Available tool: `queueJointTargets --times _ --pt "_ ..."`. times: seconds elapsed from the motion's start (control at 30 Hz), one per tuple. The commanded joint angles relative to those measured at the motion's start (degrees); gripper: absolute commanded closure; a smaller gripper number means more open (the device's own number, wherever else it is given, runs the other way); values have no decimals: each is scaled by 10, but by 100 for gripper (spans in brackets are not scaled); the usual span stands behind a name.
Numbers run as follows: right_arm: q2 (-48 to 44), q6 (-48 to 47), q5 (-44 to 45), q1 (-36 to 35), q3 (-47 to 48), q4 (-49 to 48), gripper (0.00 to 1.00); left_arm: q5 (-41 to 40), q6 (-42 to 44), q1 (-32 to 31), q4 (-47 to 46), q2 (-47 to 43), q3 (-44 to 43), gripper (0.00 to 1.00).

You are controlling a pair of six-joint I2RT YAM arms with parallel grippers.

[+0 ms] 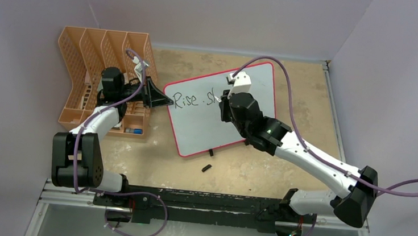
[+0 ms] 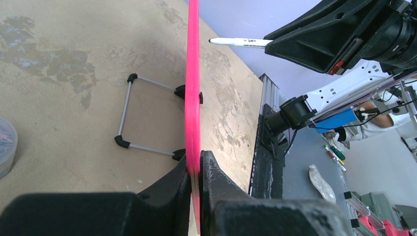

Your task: Write a sentence on the whiteboard

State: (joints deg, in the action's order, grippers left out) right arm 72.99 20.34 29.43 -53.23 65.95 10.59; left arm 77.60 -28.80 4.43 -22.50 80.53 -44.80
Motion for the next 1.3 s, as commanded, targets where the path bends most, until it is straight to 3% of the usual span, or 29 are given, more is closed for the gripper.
queueJointTargets --times 0.0,1.27 --pt "6 -5 18 -1 4 -31 100 -1 22 -9 7 -7 -14 100" --pt "17 -6 56 0 -5 -42 100 -1 23 -9 8 -8 -14 100"
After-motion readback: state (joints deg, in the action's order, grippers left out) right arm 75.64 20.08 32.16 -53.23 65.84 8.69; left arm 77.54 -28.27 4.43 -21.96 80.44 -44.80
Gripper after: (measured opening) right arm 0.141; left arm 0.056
